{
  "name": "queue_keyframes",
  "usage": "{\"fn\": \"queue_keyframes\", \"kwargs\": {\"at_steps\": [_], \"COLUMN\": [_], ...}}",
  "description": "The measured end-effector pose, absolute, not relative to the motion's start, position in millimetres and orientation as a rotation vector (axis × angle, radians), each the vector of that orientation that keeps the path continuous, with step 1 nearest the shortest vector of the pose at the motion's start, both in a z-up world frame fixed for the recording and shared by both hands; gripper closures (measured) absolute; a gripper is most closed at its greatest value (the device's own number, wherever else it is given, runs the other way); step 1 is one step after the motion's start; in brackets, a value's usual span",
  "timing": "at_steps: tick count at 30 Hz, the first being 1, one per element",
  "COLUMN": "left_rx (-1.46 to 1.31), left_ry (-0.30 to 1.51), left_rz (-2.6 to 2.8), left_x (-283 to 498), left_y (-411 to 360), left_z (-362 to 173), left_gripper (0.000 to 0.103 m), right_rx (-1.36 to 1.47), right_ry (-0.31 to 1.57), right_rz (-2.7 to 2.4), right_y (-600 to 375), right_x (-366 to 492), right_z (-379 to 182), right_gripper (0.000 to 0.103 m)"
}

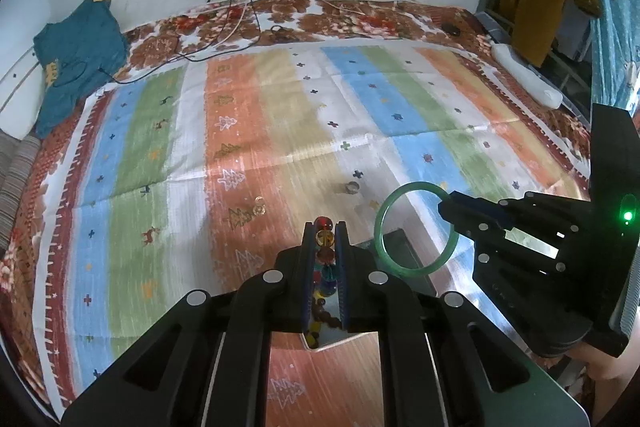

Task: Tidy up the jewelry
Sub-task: 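Carry bead bracelet into tin and open left gripper while right drops green bangle in, then move both open grippers back to the gold rings and silver ring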

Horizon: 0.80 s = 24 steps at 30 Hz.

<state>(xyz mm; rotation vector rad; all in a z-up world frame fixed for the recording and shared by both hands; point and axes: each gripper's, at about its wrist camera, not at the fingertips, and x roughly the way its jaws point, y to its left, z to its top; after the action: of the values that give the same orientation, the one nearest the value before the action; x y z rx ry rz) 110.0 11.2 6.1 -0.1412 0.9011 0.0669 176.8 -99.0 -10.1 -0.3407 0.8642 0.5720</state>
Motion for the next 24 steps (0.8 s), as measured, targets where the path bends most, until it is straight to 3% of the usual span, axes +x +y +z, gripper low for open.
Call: {"fn": "queue_keyframes", "kwargs": {"at_steps": [13,18,19,24], "left_rx": [-0.139,-0.163,-0.166,-0.167], "left_ry": [0.933,0.954,0.954,0.957], "left_rz": [0.069,0.137,0.143,0.160], "left_x": [96,95,95,97], "left_y": [3,18,19,23], "left_z": [-2,-4,-4,-5], "left_gripper": [0.093,0.090,0.089,0.075], "right_rx": [-0.336,-0.333,-0.330,-0.333], "right_ry": [0.908,0.933,0.936,0.950], "right_rz": [0.618,0.583,0.577,0.552], "right_y": [-101,-104,-105,-107], "right_x": [162,168,170,175], "right_z": [-17,-21,-21,-24], "right_gripper": [0.095,0.087,0.081,0.070]}}
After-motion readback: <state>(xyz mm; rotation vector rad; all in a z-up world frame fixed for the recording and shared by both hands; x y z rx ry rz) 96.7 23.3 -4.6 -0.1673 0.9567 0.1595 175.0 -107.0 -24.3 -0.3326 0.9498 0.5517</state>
